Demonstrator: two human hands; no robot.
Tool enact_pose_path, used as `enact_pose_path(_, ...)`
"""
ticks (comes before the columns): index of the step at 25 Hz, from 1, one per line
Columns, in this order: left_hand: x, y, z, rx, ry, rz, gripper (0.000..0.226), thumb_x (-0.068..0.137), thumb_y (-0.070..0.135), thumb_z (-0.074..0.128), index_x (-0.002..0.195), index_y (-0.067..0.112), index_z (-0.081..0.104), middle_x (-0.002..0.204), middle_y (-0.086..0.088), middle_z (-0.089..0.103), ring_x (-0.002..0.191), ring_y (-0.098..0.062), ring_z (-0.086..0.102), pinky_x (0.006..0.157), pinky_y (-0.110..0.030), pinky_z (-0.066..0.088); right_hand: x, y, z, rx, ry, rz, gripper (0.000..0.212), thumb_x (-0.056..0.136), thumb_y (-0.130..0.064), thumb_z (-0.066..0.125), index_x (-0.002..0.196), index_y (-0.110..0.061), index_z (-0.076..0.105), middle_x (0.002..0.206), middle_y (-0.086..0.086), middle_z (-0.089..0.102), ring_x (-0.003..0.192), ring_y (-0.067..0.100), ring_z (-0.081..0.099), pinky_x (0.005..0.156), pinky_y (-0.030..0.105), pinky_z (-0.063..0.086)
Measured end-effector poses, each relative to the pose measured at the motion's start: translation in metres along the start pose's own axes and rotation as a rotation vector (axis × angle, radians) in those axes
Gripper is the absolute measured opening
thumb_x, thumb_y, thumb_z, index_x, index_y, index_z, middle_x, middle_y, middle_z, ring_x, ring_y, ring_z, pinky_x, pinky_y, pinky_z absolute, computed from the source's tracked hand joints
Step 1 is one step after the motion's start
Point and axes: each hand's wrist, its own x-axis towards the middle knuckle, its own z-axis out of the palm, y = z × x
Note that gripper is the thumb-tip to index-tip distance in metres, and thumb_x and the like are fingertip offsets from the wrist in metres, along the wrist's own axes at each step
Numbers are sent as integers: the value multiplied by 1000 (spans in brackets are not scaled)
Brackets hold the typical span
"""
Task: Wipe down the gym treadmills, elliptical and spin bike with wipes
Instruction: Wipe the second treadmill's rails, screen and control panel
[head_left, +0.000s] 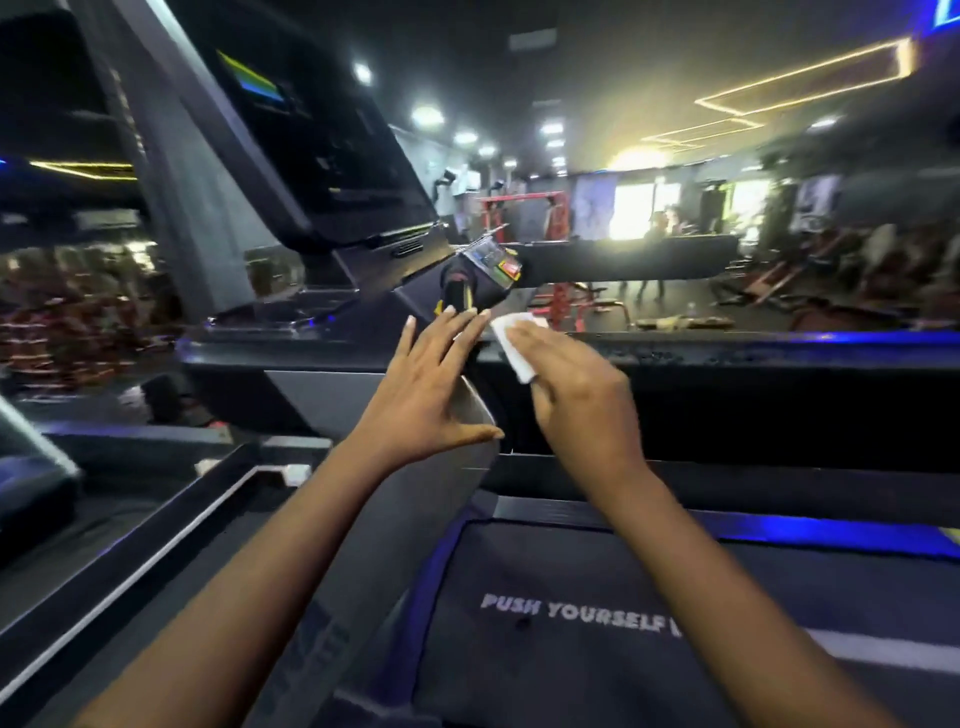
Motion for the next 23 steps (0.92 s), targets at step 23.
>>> enact_pose_path(23, 0, -6, 18, 31, 174, 65, 118, 41, 63, 83, 139, 12, 42, 136, -8, 53, 128, -23, 38, 109, -42, 21, 40, -10, 3, -454, -653, 116, 45, 93, -4, 39, 135, -15, 48, 134, 5, 53, 121, 27, 47, 94, 38, 43)
